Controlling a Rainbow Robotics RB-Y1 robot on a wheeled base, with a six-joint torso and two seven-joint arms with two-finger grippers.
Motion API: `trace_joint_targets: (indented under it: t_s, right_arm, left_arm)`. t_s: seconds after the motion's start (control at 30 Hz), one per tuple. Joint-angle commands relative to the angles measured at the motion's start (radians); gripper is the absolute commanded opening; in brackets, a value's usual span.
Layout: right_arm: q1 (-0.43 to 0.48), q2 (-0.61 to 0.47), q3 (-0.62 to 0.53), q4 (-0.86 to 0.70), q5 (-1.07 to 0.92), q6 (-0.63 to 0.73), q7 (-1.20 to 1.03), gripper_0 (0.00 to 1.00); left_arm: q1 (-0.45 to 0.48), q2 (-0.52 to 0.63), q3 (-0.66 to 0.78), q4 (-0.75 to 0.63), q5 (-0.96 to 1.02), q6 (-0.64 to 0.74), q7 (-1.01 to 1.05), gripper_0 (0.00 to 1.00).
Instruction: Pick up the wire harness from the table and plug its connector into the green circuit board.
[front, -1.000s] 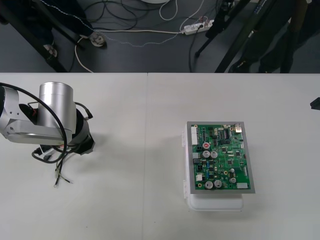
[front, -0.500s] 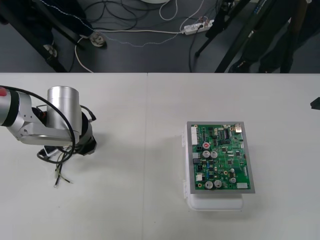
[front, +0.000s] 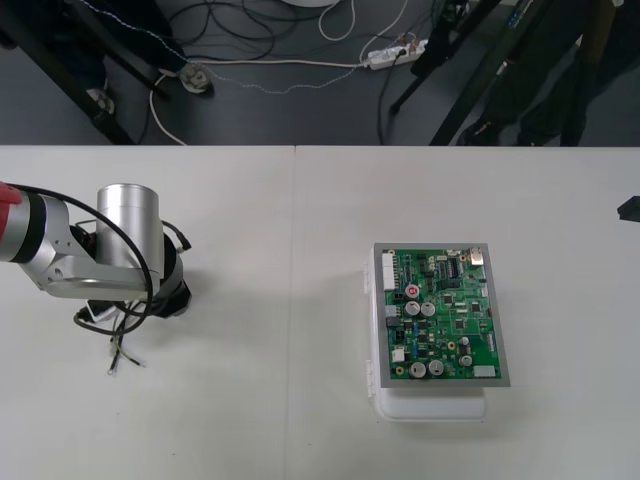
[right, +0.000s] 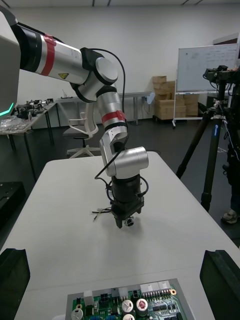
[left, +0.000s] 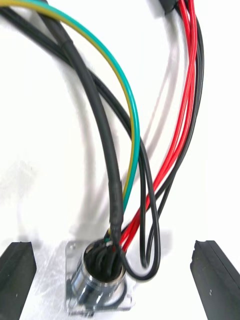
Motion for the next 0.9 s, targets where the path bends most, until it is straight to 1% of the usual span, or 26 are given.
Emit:
trace_joint_targets:
  t_s: [0.03,0.4,0.9]
  right_arm:
    - [-0.009,0.005,0.031,-0.035,-0.023,-0.004,-0.053,1.00]
    - [-0.021,0.006,0.034,-0.035,-0.029,-0.004,-0.068,1.00]
    - [-0.020,0.006,0.034,-0.032,-0.028,-0.004,-0.071,1.00]
  left_arm:
    - [0.019,-0.013,-0.001,0.018,-0.005,0.024,-0.107,0.90]
    - [0.025,-0.014,-0.003,0.019,0.001,0.051,-0.103,0.88]
    - [0.033,-0.034,-0.001,0.041,-0.010,0.093,-0.084,0.87]
